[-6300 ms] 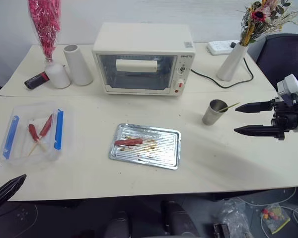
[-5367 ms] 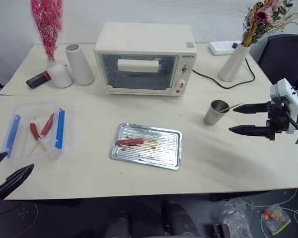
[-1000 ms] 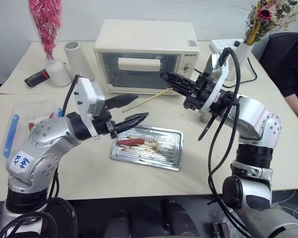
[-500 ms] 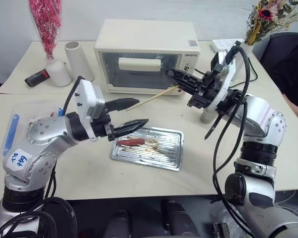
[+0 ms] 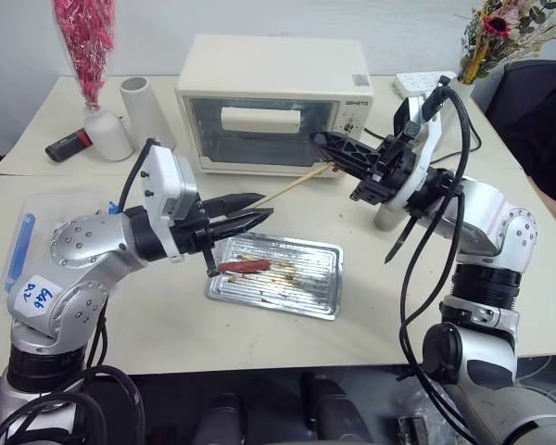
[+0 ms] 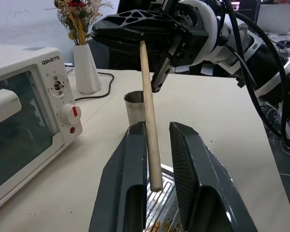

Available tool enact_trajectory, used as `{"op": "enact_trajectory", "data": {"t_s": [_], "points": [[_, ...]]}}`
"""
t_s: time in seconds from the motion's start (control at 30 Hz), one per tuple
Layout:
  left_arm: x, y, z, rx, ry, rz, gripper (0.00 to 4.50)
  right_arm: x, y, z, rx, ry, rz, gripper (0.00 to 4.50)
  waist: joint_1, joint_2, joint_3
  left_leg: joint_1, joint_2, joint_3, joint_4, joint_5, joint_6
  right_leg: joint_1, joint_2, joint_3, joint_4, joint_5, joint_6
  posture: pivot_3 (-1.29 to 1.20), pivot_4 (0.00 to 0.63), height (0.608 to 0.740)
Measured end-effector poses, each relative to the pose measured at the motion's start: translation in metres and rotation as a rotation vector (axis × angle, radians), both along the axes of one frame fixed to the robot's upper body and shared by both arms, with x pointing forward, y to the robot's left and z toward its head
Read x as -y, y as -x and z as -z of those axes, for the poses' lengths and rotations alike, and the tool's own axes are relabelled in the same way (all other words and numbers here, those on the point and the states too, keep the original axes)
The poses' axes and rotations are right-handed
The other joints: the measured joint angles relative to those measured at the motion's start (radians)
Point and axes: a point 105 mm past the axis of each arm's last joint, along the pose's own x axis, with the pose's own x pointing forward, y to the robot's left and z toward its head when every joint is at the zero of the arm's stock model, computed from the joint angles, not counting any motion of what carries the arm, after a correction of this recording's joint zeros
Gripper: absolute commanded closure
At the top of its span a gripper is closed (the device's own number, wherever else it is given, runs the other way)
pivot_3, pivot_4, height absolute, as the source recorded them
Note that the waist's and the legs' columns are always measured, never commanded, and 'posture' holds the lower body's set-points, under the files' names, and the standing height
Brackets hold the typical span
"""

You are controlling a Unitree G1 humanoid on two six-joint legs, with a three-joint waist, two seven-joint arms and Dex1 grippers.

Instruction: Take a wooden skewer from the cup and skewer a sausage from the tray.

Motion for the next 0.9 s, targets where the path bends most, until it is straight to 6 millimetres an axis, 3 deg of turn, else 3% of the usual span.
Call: {"op": "enact_trajectory", "data": {"t_s": [0.07,0.37,0.53,0.83,0.9], "points": [[0.0,-0.002,-0.001,0.001,0.014,-0.014,4.46,0.0,0.001,0.0,0.005,0.001,-0.009,4.5,0.0,0.0,0.0,0.0,0.0,0.0,0.0,0.0,0.0,0.0,0.0,0.0,0.0,0.0,0.0,0.0,0.15,0.74],[0.0,-0.004,-0.001,0.0,0.021,-0.015,4.46,0.001,0.002,0.0,0.012,0.007,-0.017,4.5,0.0,0.0,0.0,-0.004,0.0,0.0,0.0,0.0,0.0,-0.003,0.0,-0.001,0.0,0.0,0.0,0.0,0.15,0.74],[-0.002,-0.006,0.0,0.007,0.011,-0.039,4.5,0.003,0.001,-0.001,0.009,0.0,-0.006,3.23,0.0,0.0,0.0,-0.004,0.0,0.0,0.0,0.0,0.0,-0.003,0.0,-0.001,0.0,0.0,0.0,0.0,0.15,0.74],[-0.011,-0.003,0.006,-0.003,-0.001,-0.089,4.5,0.012,-0.006,0.002,-0.015,0.06,0.062,0.17,0.0,0.0,0.0,-0.006,0.0,0.0,0.0,0.0,0.0,-0.006,-0.001,0.0,0.0,0.0,0.0,0.0,0.15,0.74],[-0.023,-0.002,0.007,-0.014,-0.005,-0.141,4.5,0.018,-0.01,0.005,-0.028,0.094,0.086,0.17,-0.001,0.0,0.0,-0.006,0.001,0.0,0.0,0.0,0.0,-0.006,-0.001,0.001,0.0,0.0,0.0,0.0,0.15,0.74]]}}
